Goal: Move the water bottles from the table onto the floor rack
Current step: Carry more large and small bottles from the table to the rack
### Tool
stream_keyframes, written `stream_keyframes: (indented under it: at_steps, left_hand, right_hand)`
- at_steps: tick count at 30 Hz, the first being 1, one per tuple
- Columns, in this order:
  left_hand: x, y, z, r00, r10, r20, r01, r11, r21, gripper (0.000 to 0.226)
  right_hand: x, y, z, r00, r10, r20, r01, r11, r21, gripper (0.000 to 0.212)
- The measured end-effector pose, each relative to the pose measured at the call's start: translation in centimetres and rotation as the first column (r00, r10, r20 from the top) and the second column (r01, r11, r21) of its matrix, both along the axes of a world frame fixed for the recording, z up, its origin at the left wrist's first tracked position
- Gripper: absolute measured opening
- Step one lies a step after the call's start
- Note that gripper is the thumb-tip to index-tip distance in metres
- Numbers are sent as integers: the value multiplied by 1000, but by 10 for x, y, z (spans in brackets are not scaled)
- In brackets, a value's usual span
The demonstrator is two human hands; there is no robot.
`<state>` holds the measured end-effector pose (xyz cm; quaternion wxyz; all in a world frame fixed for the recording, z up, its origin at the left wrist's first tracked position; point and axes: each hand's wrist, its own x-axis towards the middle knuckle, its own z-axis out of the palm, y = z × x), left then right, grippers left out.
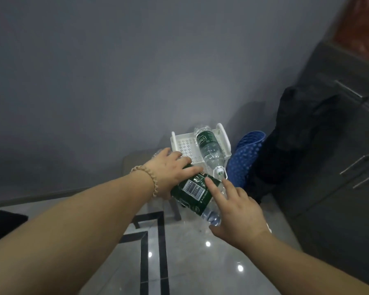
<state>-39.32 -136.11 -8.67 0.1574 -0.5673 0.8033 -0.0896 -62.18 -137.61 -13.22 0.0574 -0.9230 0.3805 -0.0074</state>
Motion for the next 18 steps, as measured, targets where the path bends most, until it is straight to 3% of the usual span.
stream_keyframes:
  at_steps: [13,18]
  left_hand:
    - [74,-183,-60,999,-42,-13,44,969,243,91]
    - [100,-242,-86,995,-91,-35,97,950,297,89]
  right_hand:
    - [83,-148,-66,995,-101,1,97,961,260,121]
    - [114,-184,-85,986,-168,-19,167,949,267,123]
